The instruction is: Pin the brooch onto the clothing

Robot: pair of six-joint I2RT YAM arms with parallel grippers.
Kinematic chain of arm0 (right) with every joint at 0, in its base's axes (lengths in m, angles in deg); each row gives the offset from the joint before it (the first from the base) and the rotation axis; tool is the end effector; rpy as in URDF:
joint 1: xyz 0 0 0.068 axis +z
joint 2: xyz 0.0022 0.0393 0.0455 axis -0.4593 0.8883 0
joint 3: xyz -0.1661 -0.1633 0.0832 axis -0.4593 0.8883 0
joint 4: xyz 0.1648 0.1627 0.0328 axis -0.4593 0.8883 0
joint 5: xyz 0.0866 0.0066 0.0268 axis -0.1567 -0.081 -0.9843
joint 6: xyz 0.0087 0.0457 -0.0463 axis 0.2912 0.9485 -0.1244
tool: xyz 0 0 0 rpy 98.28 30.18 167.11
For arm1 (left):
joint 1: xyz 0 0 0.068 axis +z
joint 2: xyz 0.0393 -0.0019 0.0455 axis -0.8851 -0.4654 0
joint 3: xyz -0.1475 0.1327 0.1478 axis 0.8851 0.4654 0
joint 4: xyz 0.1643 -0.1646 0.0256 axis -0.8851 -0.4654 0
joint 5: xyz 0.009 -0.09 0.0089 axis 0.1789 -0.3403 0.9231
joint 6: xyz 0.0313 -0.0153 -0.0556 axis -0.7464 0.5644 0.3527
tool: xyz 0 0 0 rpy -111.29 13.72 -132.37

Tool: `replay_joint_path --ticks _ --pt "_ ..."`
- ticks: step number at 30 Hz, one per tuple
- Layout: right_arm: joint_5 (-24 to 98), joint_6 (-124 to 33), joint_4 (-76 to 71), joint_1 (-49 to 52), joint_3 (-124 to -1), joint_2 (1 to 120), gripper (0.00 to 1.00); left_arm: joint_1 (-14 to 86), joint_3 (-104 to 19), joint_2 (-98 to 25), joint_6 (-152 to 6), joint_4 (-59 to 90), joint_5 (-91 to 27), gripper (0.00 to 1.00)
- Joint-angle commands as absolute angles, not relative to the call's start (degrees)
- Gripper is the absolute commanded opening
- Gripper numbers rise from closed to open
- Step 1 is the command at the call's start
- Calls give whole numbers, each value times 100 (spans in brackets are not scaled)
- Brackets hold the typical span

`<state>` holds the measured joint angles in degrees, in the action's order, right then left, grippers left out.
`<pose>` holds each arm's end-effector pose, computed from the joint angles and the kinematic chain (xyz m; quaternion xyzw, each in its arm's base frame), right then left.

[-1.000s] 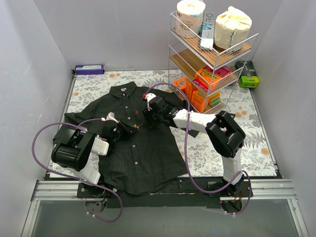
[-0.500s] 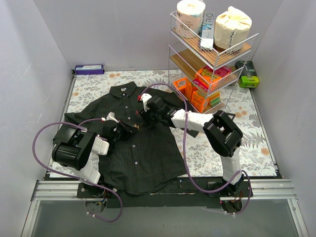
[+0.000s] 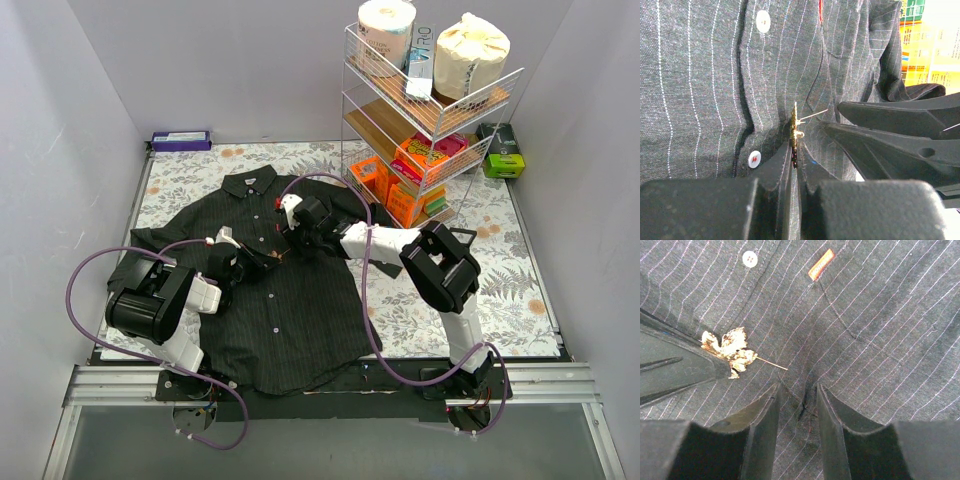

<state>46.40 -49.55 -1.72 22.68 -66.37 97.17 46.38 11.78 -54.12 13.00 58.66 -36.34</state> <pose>0.2799 0.3321 0.1594 -0.3577 0.8296 0.1816 0.3884 0.2397 -0.0801 0.0966 -0.5208 0.6866 -0.4698 0.1913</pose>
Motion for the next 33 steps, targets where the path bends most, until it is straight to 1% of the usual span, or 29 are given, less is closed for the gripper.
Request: replay_joint_path --ticks 1,4,7,8,9,11,12,15,21,33 --pt "4628 -5047 -311 2302 -6874 9798 42 4618 1064 -5436 1221 5913 -3646 0" --pt "4628 -5073 -311 2302 -6874 9825 40 4618 1064 -5436 1204 5905 -3637 0" --pt "4611 -5082 -311 2302 -6874 9851 34 4627 1073 -5445 1195 5905 -3646 0" --pt "4602 -5082 -311 2302 -6856 9851 31 4618 1073 -5453 1204 5905 -3646 0" --pt "4593 -5082 -311 2302 -6848 9851 25 4618 1064 -5453 1195 5913 -3637 0" --pt "4558 -5082 -337 2302 -6839 9851 19 4618 1073 -5480 1204 5913 -3637 0" --pt "4566 -5082 -337 2302 -6821 9851 12 4618 1064 -5471 1204 5913 -3637 0" --pt "4558 -5091 -372 2293 -6795 9842 6 4618 1055 -5489 1212 5914 -3637 0" --pt "4558 -5100 -390 2302 -6760 9851 1 4618 1047 -5506 1239 5931 -3602 0" --pt "4303 -5038 -443 2328 -6707 9842 1 4574 1099 -5761 1432 6203 -3646 0"
